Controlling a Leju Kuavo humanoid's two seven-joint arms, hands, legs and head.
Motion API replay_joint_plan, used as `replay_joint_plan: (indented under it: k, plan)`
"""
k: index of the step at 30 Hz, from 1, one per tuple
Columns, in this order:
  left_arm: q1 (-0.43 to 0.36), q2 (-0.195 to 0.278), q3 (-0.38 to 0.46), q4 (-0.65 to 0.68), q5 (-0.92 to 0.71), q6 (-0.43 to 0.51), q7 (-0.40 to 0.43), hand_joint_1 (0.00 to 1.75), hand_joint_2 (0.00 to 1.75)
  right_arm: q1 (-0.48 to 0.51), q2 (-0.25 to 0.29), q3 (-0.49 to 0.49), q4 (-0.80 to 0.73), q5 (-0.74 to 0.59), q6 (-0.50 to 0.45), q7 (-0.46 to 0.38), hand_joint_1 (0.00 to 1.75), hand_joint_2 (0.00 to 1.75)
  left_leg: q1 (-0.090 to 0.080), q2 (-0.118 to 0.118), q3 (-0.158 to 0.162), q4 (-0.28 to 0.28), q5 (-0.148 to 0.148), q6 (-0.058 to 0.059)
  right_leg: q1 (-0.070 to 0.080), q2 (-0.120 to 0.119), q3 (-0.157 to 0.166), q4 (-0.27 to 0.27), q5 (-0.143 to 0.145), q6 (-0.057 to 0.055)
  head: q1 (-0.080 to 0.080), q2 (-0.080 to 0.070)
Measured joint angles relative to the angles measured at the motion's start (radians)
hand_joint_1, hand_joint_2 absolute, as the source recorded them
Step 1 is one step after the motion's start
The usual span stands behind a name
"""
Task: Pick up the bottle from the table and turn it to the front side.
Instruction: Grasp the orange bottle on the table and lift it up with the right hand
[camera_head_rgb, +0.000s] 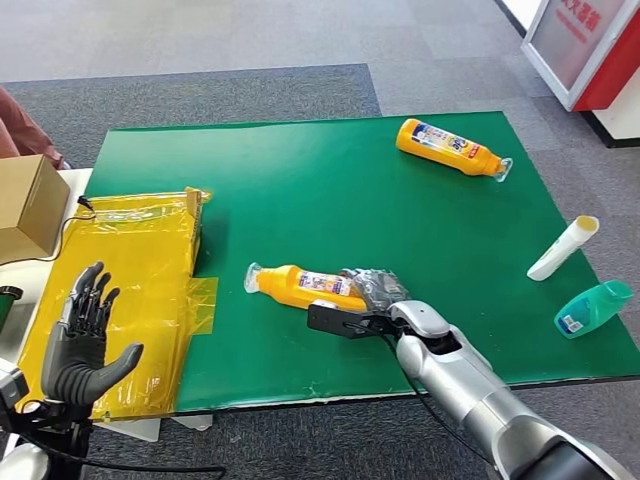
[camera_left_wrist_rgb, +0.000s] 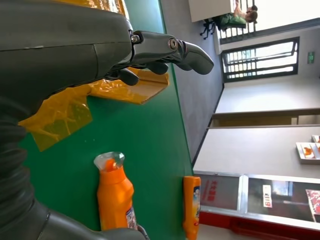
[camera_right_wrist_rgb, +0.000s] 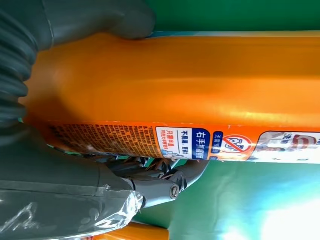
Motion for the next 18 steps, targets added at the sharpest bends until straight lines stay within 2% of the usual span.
replay_joint_plan:
  k: [10,18]
  plan:
    - [0.0,0.003,-0.01,0.0,0.01,0.003,-0.002,0.0,1.75,0.0,0.0,0.001,0.003,-0.06,-0.021,-0.017,1.75,1.75,0.0,0.0,0.0,0.0,0.0,0.0,0.0,0.0,0.0,0.0,0.0,0.0,0.0,0.0]
    - [0.014,0.011,-0.012,0.006,0.025,-0.007,-0.032,0.0,1.75,0.051,-0.013,-0.089,-0.063,-0.344,0.01,-0.143,1.75,1.75,0.0,0.0,-0.001,0.0,0.0,0.0,0.0,0.0,0.0,0.0,0.0,0.0,0.0,0.0]
